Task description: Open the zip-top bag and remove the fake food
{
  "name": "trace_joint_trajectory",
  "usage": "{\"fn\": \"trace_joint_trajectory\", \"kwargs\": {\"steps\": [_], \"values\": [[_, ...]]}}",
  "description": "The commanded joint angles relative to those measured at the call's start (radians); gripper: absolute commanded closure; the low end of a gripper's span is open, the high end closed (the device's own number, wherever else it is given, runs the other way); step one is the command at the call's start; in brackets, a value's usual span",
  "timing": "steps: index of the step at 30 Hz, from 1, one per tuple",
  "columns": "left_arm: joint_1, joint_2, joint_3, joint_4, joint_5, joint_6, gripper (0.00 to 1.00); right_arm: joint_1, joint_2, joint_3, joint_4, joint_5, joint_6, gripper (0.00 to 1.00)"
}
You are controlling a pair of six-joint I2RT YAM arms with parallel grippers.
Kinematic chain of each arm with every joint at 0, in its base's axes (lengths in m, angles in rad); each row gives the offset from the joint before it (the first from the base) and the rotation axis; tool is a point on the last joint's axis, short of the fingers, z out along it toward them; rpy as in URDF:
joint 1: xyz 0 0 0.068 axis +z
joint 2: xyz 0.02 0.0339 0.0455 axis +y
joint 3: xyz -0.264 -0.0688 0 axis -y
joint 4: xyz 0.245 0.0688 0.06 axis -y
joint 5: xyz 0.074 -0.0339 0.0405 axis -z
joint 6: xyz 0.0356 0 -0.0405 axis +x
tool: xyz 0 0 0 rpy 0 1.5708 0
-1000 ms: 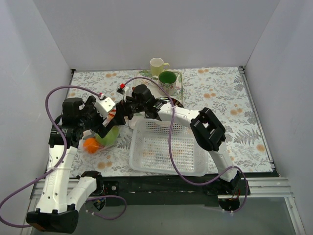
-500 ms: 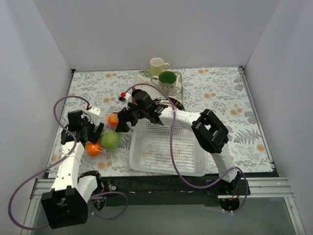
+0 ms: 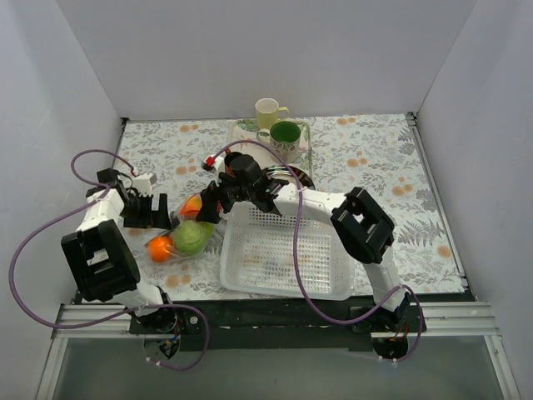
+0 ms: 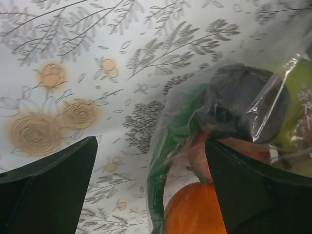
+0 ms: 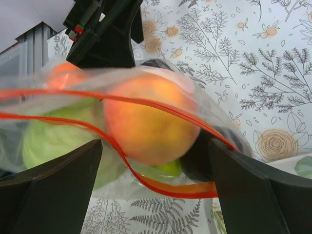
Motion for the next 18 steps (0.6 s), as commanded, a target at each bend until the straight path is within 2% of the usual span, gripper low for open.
{"fn": "trace_joint_trajectory", "kwargs": {"steps": [1,4,6,7,8,14,17,18], "values": [[-0.012,0.041,0.093,-0.125,0.209,0.000,0.07,0.009,0.035,0.077,0.031,-0.034,-0.014,0.02],[-0.013,0.040,0.128,-0.172,0.261,0.026,0.07,0.019,0.061,0.103,0.006,-0.034,-0.025,0.02],[-0.013,0.038,0.148,-0.191,0.274,0.040,0.17,0.020,0.070,0.108,0.000,-0.046,-0.022,0.02],[-0.013,0.038,0.149,-0.193,0.275,0.043,0.24,0.022,0.072,0.110,0.000,-0.047,-0.020,0.02],[-0.013,0.043,0.151,-0.186,0.272,0.040,0.44,0.023,0.075,0.111,-0.001,-0.061,-0.020,0.02],[-0.012,0.074,0.168,-0.126,0.228,0.023,0.68,0.040,0.075,0.094,-0.006,-0.139,-0.025,0.02],[-0.012,0.084,0.206,-0.084,0.203,0.017,0.95,0.040,0.023,0.036,0.043,-0.179,-0.019,0.02],[-0.010,0.094,0.220,-0.077,0.185,0.016,1.00,0.040,-0.015,-0.013,0.055,-0.182,-0.023,0.02]]}}
